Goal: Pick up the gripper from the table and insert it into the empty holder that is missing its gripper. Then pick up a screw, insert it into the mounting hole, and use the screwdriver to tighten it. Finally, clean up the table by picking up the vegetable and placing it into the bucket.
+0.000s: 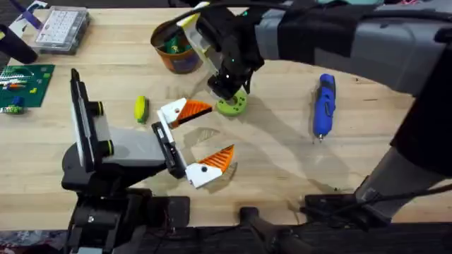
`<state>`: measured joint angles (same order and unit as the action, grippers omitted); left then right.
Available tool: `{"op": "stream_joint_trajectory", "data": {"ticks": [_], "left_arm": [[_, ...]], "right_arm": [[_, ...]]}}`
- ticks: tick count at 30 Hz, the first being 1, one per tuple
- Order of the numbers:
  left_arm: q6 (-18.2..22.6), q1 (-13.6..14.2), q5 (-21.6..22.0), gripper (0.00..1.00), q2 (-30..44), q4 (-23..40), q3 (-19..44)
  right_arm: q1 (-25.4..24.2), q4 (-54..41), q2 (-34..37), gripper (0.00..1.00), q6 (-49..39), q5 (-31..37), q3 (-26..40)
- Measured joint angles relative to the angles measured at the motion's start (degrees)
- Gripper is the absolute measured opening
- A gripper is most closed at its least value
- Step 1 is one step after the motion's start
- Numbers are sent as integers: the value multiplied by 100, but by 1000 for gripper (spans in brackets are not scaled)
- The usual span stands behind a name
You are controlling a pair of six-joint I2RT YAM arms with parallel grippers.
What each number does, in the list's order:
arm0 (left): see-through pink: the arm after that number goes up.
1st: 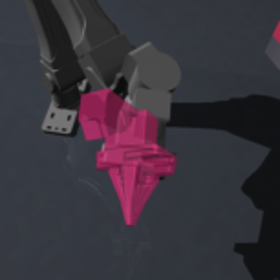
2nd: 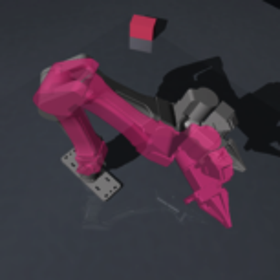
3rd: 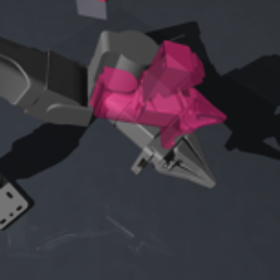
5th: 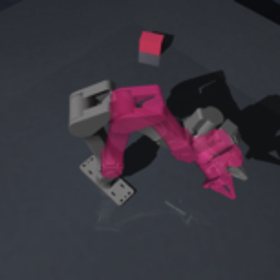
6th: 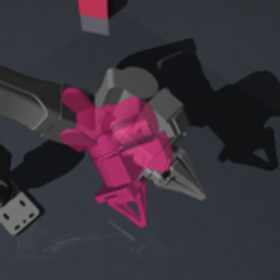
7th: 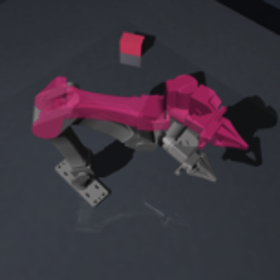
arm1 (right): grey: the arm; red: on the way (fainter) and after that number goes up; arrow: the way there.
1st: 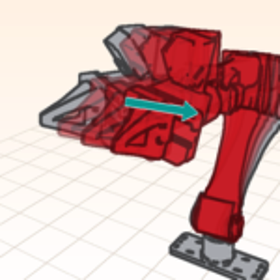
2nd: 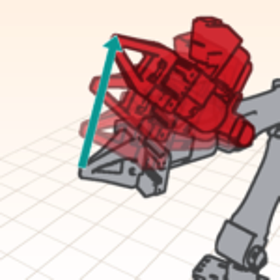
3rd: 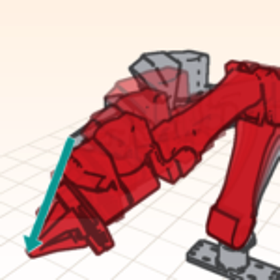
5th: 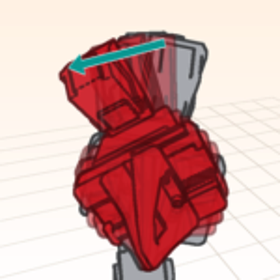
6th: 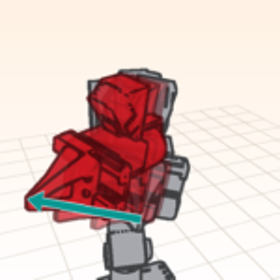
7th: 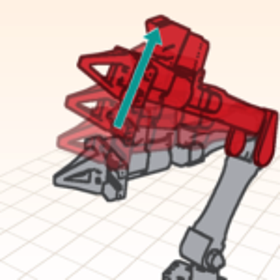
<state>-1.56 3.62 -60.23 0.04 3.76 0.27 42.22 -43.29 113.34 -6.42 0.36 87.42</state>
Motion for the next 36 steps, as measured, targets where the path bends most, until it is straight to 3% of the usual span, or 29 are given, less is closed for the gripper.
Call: {"op": "stream_joint_trajectory", "data": {"ticks": [17,26,36], "left_arm": [[0,0,0,990,0,142,0],[0,0,1,990,0,141,0],[0,0,0,990,0,141,0]], "right_arm": [[0,-1645,-45,7,-2,-4,1667],[4,-2622,-100,7,-2,-21,2859],[179,-3073,-120,7,-2,-353,3886]]}}
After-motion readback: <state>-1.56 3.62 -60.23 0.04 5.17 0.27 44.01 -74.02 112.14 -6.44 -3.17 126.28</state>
